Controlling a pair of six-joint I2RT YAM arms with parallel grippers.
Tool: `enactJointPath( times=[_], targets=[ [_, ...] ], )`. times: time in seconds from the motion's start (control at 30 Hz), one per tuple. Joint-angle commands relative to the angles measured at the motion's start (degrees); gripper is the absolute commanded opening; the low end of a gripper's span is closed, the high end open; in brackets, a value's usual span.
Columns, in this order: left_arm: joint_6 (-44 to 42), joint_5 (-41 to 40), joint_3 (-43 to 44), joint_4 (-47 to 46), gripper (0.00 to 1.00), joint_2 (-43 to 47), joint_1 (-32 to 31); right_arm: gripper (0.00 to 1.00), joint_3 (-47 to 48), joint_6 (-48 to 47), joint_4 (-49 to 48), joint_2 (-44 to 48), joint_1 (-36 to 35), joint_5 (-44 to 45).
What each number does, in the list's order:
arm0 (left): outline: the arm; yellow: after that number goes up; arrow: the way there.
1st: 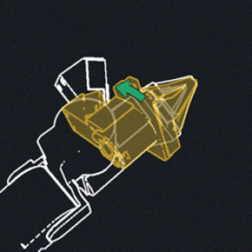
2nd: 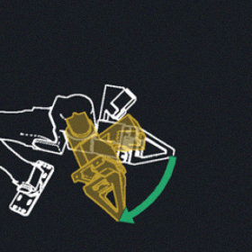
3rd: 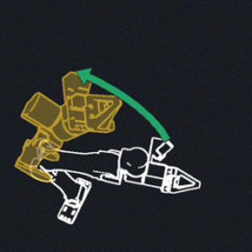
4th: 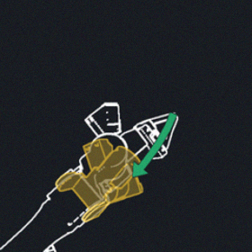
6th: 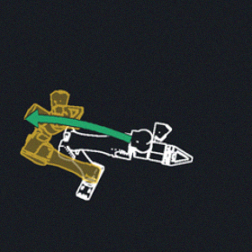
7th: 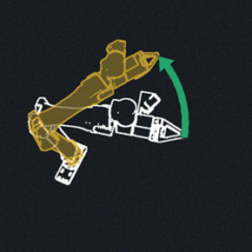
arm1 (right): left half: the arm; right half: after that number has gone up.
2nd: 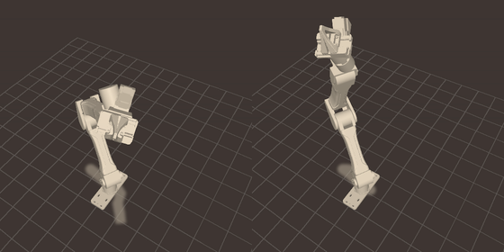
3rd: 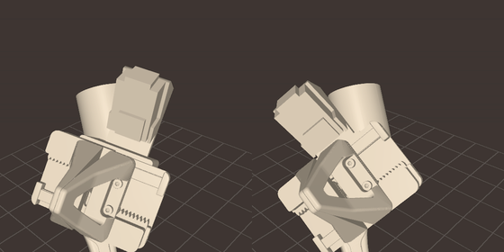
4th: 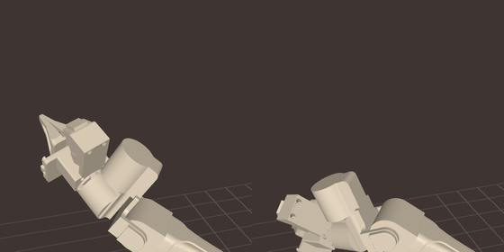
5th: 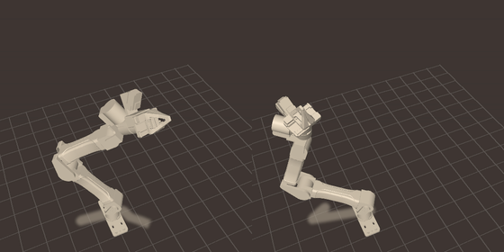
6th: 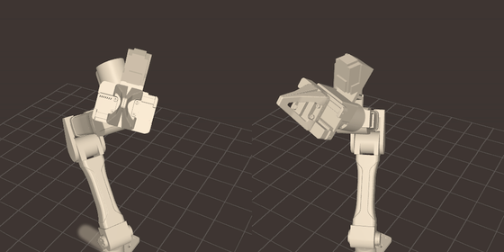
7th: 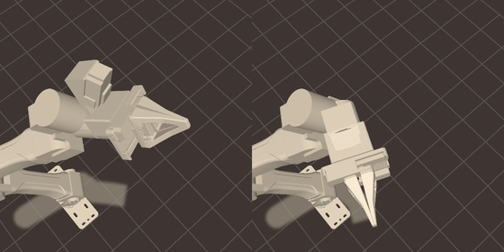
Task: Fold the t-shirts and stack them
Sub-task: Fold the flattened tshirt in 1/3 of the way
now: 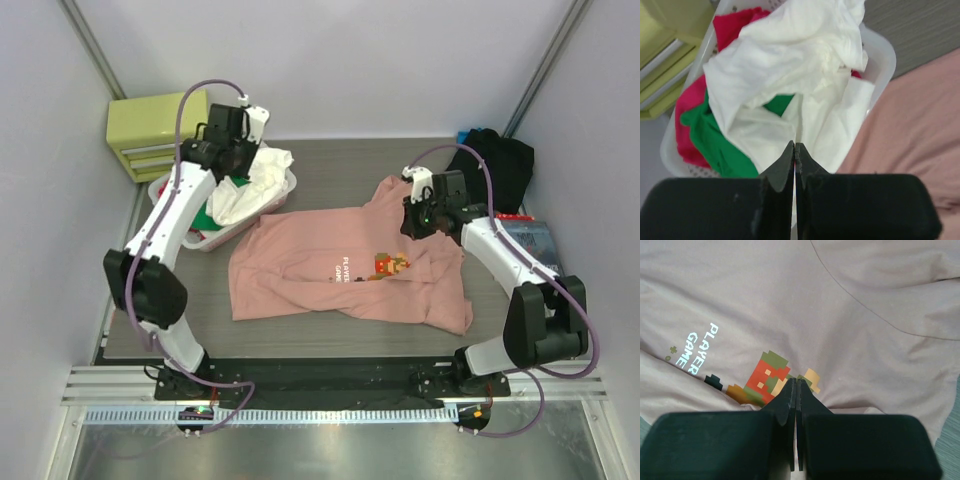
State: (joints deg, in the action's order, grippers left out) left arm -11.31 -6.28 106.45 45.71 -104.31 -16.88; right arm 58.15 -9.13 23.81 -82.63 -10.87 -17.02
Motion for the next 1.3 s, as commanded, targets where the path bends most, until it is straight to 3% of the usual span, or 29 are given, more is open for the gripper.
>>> enactJointPath(
  times=[0.0, 0.1, 0.2, 0.33, 0.43, 0.63, 0.7, 0.73, 0.83, 1.03, 1.27],
  targets=[
    [2.1, -3.6, -11.6, 0.9, 0.00, 7.8, 2.0, 0.01, -0.4, -0.5, -1.0, 4.0, -0.3, -1.4],
    [4.2, -1.4, -16.7, 2.0, 0.00, 9.7, 6.5, 0.01, -0.8, -0.5, -1.0, 4.5, -0.2, -2.3],
    [5.4, -0.3, -15.9, 6.0, 0.00, 6.1, 9.1, 0.01, -0.7, -0.3, -1.0, 4.7, -0.3, -3.0],
    [5.9, -0.5, -15.8, 2.4, 0.00, 2.1, 10.9, 0.01, -0.8, -0.3, -0.7, 5.2, -0.3, -3.4],
    [6.6, 3.6, -7.4, 8.1, 0.00, -7.9, 12.2, 0.01, -1.7, -0.6, -0.5, 6.0, -0.4, -3.2],
    [7.6, 1.0, 3.8, 10.8, 0.00, -24.8, 12.4, 0.01, -3.2, -1.2, -0.5, 7.0, -0.3, -3.2],
    [7.4, 1.3, 8.0, 16.1, 0.00, -32.5, 12.4, 0.01, -3.0, -1.2, -0.5, 7.0, -0.4, -3.1],
    [7.3, 2.0, 14.4, 19.2, 0.00, -35.1, 12.4, 0.01, -2.9, -1.2, -0.5, 6.4, -0.4, -3.2],
    [6.4, 0.8, 16.2, 20.7, 0.00, -38.9, 12.3, 0.01, -2.3, -1.2, -0.6, 5.7, -0.4, -3.3],
    [1.8, -4.3, 11.8, 10.9, 0.00, -34.8, 7.4, 0.01, -3.0, -1.2, -2.0, 3.3, -0.4, -3.4],
    [0.0, -4.0, 28.2, 15.2, 0.00, -43.5, -0.3, 0.01, -2.6, -1.4, -2.4, 1.1, -0.4, -2.7]
  ],
)
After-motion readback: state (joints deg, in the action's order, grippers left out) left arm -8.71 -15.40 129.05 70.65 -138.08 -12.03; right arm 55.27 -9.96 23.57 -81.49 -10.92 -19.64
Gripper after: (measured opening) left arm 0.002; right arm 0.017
